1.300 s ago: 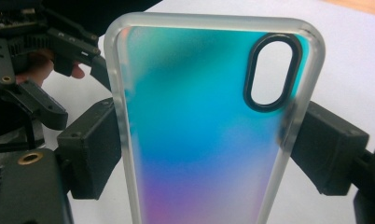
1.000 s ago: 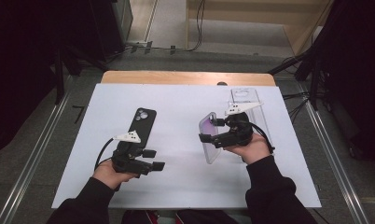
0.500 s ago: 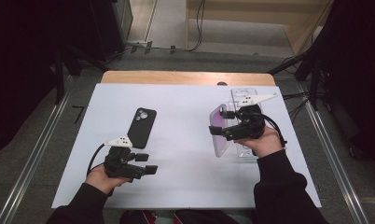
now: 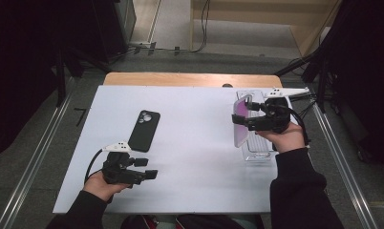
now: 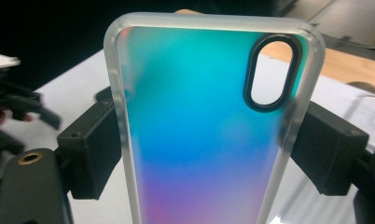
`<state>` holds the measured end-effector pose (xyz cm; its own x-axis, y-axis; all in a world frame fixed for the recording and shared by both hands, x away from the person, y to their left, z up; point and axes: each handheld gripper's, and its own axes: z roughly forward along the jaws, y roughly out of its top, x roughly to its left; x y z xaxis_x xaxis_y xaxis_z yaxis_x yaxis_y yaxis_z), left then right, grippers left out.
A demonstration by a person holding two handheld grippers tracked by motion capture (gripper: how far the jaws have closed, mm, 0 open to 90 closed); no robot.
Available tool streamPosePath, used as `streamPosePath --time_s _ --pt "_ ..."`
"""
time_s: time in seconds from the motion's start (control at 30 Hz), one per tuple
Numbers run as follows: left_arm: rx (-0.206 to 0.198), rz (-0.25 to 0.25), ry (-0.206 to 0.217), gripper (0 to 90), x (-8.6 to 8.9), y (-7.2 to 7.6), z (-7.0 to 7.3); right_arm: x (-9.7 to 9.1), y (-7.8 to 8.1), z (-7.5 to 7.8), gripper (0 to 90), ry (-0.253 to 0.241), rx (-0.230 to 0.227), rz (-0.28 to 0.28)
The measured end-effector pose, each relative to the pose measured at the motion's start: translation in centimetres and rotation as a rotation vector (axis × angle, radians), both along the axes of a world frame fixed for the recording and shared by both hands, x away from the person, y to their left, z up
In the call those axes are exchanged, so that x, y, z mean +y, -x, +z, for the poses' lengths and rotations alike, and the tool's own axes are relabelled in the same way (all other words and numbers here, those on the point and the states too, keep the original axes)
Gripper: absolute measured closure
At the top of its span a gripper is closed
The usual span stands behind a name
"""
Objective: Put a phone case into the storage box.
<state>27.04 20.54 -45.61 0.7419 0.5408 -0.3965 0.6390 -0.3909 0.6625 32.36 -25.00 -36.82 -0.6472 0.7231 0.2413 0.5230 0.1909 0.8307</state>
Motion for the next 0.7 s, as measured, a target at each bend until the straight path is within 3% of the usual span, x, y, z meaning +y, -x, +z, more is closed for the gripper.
streamPosePath --time_s 0.3,0.7 --pt "-0.002 0.02 0.005 29.1 0.1 0.1 0.0 -0.8 -0.7 -0.8 14.9 0.0 0.005 -0.164" --pt "0.002 0.023 0.021 29.4 0.0 0.2 -0.1 -2.0 -2.1 -0.6 14.8 0.017 -0.043 -0.342"
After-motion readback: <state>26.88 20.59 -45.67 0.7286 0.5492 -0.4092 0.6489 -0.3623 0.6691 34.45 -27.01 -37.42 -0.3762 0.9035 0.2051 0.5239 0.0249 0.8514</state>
